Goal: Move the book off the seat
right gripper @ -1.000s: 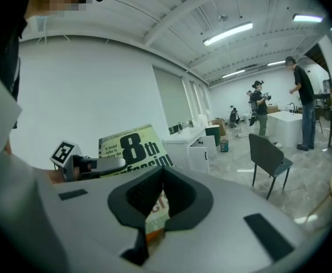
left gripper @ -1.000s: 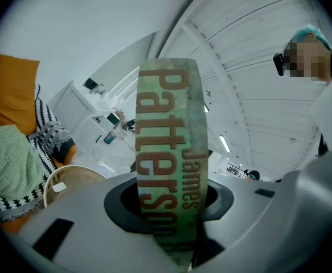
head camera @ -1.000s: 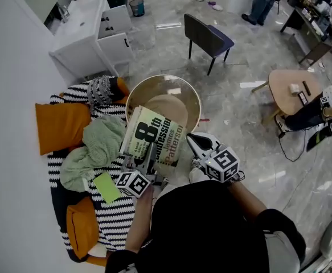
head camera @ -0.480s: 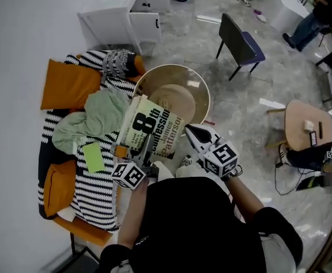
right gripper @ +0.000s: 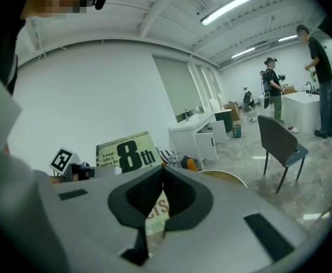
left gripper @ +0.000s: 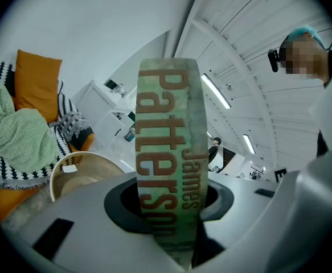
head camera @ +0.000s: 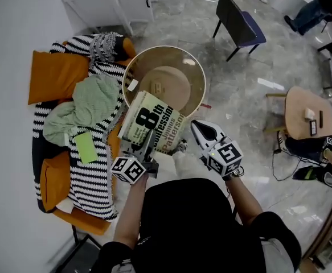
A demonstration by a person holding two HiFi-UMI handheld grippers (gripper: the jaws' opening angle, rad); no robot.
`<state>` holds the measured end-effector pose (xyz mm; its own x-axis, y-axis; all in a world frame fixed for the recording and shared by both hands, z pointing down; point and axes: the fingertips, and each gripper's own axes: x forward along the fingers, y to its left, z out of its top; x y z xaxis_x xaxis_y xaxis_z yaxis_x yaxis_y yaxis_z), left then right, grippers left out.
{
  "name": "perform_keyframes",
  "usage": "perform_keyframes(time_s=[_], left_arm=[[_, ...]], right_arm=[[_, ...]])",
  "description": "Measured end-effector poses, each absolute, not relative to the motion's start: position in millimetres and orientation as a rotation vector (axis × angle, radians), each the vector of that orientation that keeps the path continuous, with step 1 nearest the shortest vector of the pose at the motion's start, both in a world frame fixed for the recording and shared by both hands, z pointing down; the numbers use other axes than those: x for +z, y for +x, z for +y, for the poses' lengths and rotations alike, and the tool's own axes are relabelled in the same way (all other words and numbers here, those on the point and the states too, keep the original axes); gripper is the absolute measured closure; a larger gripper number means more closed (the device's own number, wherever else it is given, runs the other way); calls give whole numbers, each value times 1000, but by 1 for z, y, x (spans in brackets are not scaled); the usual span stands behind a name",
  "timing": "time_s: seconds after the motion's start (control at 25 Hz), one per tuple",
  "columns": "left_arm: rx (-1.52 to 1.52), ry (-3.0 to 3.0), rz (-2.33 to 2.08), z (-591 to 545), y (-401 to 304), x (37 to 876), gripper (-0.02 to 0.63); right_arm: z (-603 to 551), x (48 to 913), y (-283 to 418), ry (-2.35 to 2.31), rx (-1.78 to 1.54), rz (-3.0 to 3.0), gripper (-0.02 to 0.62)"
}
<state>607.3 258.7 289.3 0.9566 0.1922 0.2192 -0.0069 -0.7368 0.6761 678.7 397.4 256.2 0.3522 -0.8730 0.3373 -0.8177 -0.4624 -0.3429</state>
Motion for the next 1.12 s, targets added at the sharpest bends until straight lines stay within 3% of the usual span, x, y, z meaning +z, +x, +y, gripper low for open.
perform_keyframes(time_s=[0.6, 1.12], left_arm=[[500, 2348, 234, 260, 705, 413, 443], [589, 2187, 195, 238, 743, 561, 443]], right_arm=[[391, 358, 730, -2540, -864, 1432, 580], [352, 444, 760, -2541, -906, 1515, 580]])
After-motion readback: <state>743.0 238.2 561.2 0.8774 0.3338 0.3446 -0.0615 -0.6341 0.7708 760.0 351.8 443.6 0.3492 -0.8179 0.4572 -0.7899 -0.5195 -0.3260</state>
